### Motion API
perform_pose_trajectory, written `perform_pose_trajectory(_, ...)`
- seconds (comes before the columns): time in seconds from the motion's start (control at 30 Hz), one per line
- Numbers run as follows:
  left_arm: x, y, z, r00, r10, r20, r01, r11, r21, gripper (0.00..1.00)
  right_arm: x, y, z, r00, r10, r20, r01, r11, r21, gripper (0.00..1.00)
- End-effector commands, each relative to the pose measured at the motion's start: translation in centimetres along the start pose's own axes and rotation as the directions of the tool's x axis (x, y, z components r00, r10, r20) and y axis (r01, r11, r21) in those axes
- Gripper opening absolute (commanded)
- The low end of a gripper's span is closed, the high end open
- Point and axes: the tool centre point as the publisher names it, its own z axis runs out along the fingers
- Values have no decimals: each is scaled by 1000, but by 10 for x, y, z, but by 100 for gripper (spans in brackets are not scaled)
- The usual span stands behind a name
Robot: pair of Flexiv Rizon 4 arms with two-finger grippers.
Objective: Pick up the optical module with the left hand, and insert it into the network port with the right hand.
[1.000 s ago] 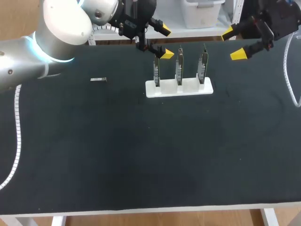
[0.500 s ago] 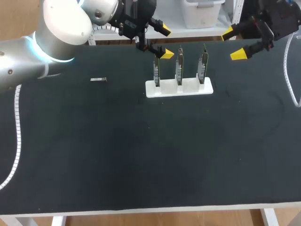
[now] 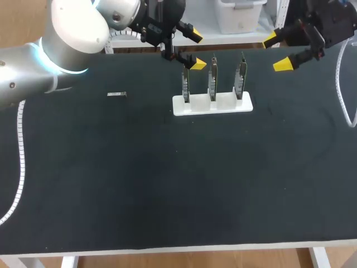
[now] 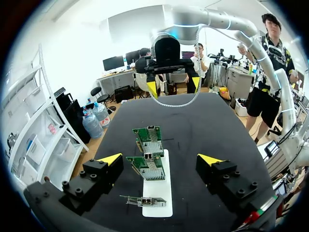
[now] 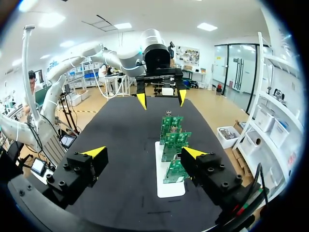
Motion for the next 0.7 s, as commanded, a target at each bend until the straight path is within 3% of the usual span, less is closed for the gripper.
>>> perform_pose_trajectory(0.03,-1,0,0,1000,-2,-4,2,1000,-1,100,-1,3,0,1000,-1,-2,1,1000,6,100)
perform_pose_trajectory(0.7,-1,0,0,1000,-2,-4,2,1000,-1,100,-5,-5,-3,1000,-25,-6,25,1000,4,100)
